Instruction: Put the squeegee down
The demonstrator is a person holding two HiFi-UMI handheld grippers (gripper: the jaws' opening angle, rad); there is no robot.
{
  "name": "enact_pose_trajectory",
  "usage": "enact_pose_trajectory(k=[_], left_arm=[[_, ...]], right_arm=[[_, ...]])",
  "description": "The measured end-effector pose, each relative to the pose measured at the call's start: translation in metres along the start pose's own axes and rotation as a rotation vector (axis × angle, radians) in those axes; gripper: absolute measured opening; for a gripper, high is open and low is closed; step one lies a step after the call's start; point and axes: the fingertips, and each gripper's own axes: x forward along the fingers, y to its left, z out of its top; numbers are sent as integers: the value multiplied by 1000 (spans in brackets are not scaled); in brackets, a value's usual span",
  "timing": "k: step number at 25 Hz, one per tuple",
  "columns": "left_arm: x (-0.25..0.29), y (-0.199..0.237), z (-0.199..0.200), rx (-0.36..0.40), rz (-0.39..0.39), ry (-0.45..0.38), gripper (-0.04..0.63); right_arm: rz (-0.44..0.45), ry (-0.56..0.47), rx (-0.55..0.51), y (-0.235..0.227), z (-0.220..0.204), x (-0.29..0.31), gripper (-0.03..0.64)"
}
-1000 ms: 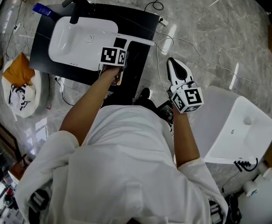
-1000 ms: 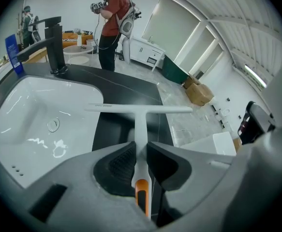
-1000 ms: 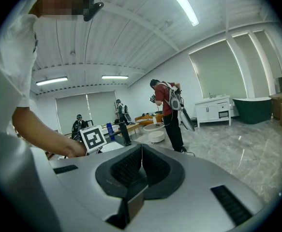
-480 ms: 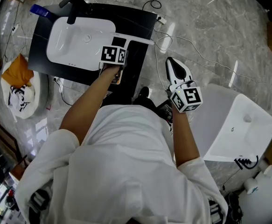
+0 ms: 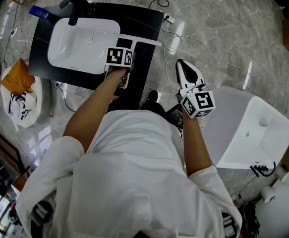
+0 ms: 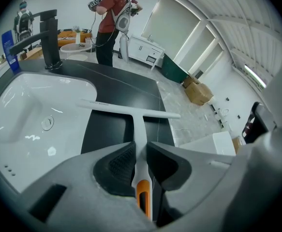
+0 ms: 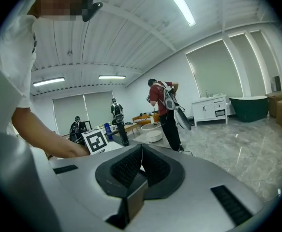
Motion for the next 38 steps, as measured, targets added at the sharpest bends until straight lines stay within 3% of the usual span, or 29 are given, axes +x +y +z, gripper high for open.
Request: enact_pose_trajectory(k=[16,23,30,38], left_arm=[[4,-2,-1,3,-29,3,81],[-20,-5,13,38,-43,-65,83],[-81,-23,49,77,-95,-256,81],[-200,-68,99,129,-311,-608,28]], right_arm=[[-5,0,-1,5,-3,-7,15],[-6,-6,-17,10,3,-8,15],[5,-40,-49,16,26,-17,14],[34,-150,-118,31,103,-38,14]])
